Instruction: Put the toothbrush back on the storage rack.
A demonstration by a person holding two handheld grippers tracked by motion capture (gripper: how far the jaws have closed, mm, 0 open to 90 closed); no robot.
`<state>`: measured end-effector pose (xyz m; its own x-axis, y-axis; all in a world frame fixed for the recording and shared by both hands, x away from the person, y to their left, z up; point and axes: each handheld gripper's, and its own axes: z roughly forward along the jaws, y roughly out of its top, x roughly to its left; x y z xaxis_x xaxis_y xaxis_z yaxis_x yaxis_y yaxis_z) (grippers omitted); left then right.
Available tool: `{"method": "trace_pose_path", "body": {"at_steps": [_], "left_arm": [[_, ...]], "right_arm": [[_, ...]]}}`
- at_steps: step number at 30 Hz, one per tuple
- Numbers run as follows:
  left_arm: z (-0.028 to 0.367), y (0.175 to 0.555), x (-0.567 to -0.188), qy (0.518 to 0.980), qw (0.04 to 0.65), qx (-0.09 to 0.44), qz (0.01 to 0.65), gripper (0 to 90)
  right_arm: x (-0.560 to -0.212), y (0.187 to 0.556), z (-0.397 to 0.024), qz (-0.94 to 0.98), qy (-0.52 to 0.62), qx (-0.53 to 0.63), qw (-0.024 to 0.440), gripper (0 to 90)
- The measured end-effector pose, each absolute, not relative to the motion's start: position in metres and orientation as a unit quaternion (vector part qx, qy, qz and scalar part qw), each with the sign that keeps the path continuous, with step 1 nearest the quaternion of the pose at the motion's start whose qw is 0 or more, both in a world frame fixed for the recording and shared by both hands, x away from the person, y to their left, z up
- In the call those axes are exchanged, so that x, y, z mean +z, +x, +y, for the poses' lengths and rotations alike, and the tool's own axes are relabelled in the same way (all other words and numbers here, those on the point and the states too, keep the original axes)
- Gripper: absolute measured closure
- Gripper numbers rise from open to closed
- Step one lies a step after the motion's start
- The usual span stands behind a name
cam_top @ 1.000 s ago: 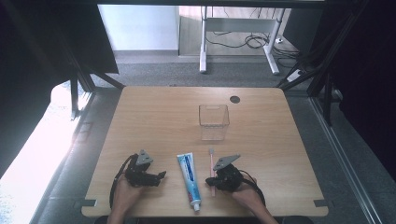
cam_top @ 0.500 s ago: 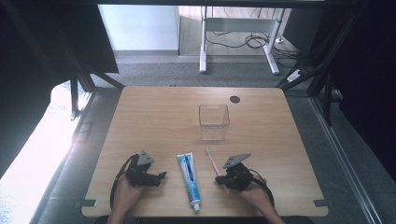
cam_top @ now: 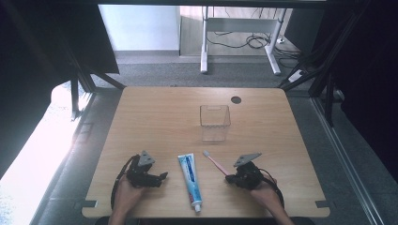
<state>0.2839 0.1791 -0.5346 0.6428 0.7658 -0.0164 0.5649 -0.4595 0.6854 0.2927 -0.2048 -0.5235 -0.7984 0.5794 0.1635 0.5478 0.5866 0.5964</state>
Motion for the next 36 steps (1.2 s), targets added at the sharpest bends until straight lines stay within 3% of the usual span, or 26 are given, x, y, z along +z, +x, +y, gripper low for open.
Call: {"method": "trace_pose_path", "body": {"at_steps": [11, 36], "left_arm": [[0.178, 0.284, -0.535, 0.842, 0.335, 0.149, 0.395, 13.4], [0.178, 0.285, -0.535, 0.849, 0.329, 0.147, 0.387, 13.7]], "right_arm": [[-0.521, 0.299, -0.225, 0.885, 0.337, 0.319, 0.034, 90.0], [-0.492, 0.325, -0.198, 0.933, 0.291, 0.205, 0.047, 79.5]]}}
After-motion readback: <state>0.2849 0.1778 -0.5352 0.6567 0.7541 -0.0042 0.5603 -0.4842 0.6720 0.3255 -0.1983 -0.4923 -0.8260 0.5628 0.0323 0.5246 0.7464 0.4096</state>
